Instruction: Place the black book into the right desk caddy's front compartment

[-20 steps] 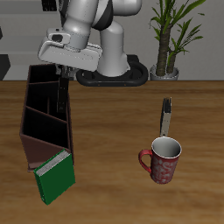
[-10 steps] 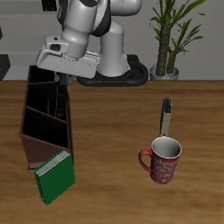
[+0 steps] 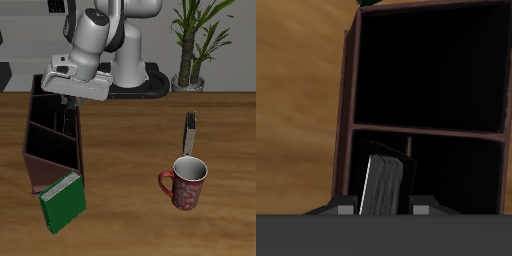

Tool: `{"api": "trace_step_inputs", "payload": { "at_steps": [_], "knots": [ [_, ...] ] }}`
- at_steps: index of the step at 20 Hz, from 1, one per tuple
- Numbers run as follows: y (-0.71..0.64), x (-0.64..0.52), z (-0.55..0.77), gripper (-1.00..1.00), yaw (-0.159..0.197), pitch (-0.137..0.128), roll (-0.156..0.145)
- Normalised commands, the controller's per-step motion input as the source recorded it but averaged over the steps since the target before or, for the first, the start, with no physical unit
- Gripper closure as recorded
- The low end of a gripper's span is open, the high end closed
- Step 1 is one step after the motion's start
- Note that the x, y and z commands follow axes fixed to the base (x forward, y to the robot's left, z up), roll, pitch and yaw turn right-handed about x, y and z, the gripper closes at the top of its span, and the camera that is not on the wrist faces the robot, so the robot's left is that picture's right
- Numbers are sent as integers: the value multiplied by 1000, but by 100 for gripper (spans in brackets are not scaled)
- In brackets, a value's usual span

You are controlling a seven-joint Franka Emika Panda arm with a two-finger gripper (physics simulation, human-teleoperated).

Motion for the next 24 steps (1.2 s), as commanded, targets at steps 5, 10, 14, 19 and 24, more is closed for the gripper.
{"api": "trace_step_inputs", "payload": {
  "at_steps": [5,10,14,19,24],
  "knots": [
    [-13,29,-190,100,-12,28,-6],
    [-36,26,-125,-100,-33,41,-10],
    [-5,39,-55,-100,-12,35,-3],
    [-4,11,1,-100,-25,16,3],
    [40,-63,-44,-100,-84,36,28]
  ]
}}
